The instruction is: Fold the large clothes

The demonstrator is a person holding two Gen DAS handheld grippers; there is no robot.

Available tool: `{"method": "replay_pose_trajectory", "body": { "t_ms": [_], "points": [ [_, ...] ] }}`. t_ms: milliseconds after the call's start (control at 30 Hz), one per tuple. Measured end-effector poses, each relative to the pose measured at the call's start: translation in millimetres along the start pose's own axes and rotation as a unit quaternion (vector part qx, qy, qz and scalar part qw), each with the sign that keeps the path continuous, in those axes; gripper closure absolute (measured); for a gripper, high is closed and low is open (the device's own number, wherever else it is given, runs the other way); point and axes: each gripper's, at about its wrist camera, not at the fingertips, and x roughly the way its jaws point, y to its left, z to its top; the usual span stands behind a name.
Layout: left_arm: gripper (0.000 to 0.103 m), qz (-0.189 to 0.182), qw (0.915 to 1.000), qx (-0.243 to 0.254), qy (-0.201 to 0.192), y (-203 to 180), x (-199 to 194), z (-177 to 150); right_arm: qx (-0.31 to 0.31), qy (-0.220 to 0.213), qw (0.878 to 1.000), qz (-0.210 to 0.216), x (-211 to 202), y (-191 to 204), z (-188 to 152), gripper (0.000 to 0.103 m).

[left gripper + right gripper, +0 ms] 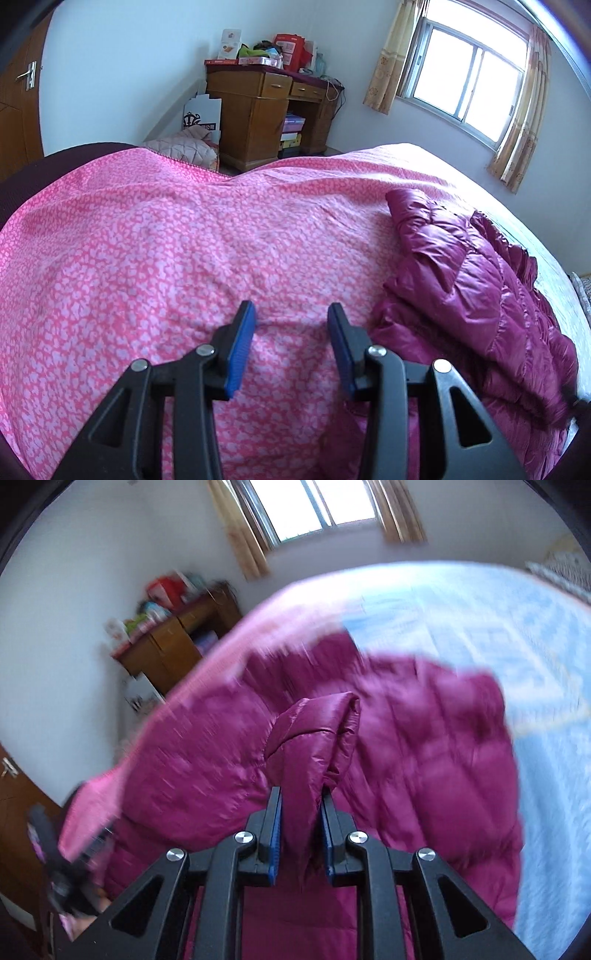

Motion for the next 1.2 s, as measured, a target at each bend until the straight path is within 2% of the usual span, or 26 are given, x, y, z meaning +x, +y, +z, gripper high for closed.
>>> {"method": "replay_pose_trajectory", "body": {
  "t_ms": [167,267,333,433,567,667,800,867,933,1000,1200],
  "points": [
    [0.058,0.004,1.0000,0.006,0.001,-3.0,0.7,-1.4,0.029,0.009,0.999,0.021,6.8,-14.6,-15.9,0.066],
    [0.048,-0.009,0.9999,0.010,0.004,-4.7,2.2,-1.3,0.039,0.022,0.999,0.027,-7.2,-20.1,-16.7,0.054],
    [0.046,-0.020,0.9997,0.010,0.004,-4.5,2.6,-1.2,0.042,0.004,0.999,0.011,-25.7,-20.2,-17.4,0.048],
    [0.045,-0.015,0.9998,0.012,0.007,-6.4,1.9,-0.2,0.021,-0.046,0.999,-0.014,-56.7,-15.5,-14.0,0.048],
    [0.045,0.015,0.9986,0.049,0.015,-20.2,-10.8,3.7,-0.077,-0.078,0.993,-0.044,-69.0,23.6,1.6,0.049],
    [0.043,0.009,0.9981,0.061,-0.008,-28.7,-30.4,10.5,-0.093,-0.059,0.994,-0.017,-48.8,40.3,9.8,0.051],
    [0.029,0.007,0.9903,0.129,-0.052,-64.7,-52.1,24.9,-0.073,-0.018,0.997,0.003,-10.6,37.6,11.2,0.054],
    [0.021,0.006,0.9870,0.145,-0.069,-78.5,-54.1,31.6,-0.063,0.000,0.998,0.004,7.6,31.7,7.3,0.054],
    [0.020,0.003,0.9867,0.150,-0.061,-92.7,-43.0,39.0,-0.063,0.008,0.998,0.002,18.4,28.8,0.8,0.054],
    [0.020,0.009,0.9880,0.151,-0.033,-103.6,-21.1,42.2,-0.061,0.010,0.998,0.003,25.0,27.7,-3.2,0.054],
    [0.021,0.052,0.9865,0.153,0.025,-103.9,26.7,19.0,-0.085,-0.001,0.996,-0.012,31.4,31.8,-10.3,0.054]
  ]
}}
